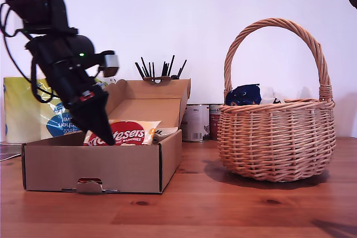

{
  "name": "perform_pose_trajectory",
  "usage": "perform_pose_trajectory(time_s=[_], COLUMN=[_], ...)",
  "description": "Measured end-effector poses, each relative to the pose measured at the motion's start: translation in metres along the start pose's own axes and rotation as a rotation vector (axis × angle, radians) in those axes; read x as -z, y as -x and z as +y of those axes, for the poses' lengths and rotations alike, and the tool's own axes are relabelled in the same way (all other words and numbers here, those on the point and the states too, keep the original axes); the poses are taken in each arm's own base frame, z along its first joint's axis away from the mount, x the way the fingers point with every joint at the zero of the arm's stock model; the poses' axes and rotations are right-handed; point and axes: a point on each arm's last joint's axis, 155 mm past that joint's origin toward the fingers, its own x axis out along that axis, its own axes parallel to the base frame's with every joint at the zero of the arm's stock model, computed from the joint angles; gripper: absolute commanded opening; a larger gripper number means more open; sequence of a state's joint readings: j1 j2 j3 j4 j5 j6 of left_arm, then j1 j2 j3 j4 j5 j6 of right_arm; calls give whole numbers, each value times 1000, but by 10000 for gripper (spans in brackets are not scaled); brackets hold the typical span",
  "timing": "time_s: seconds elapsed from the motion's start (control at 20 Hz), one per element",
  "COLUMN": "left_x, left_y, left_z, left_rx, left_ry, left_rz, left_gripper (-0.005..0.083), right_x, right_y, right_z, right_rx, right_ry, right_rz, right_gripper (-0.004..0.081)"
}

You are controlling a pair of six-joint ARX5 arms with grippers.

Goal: Move the bags of Easter eggs from the cardboard box on the left into the woven basket on the right side.

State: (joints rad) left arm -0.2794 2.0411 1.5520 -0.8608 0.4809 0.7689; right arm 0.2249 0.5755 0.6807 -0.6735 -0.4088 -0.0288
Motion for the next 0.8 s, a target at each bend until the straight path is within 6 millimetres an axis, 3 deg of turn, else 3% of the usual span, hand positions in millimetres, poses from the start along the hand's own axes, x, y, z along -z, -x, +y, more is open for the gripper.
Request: perform_pose_trajectory(time_s=[0.15, 0.3, 0.35, 0.6, 0.8], left_x=[-2, -6, -7, -8, -6], left_y=[-8, -12, -13, -17, -20], left_z=[-25, -33, -35, -36, -37], left_rx=[58, 69, 71, 72, 80], left_ry=[30, 23, 17, 36, 43], left_rz=[37, 43, 44, 46, 54], left_gripper=[707, 702, 664, 239, 62], right_x=[0, 0, 0, 0, 0], right_y=[0, 0, 0, 0, 0], right_z=[0, 0, 0, 0, 0], right_rx=[0, 0, 0, 0, 0], right_ry=[21, 22, 22, 23, 22], right_rz=[0, 0, 0, -1, -1], right_gripper=[-12, -12, -12, -12, -13])
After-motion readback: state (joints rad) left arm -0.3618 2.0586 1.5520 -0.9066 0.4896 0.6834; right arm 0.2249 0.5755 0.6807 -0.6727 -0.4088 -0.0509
